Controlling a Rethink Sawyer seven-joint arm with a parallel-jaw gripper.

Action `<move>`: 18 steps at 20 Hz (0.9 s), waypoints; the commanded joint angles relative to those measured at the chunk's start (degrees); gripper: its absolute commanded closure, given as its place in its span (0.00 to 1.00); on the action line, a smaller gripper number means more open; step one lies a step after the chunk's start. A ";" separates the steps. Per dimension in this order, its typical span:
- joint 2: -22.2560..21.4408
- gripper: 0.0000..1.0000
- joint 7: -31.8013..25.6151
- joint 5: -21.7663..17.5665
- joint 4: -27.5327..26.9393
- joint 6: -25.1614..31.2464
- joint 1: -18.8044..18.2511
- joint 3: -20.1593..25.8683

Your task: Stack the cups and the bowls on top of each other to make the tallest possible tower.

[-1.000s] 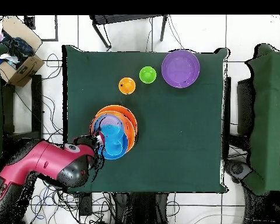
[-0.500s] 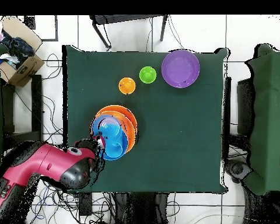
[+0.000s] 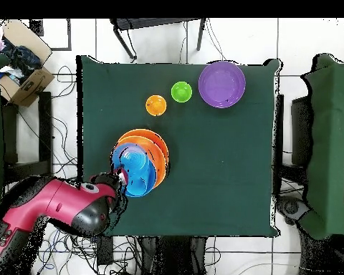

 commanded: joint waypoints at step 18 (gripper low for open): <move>1.96 1.00 5.93 -2.68 2.80 -2.89 1.55 11.41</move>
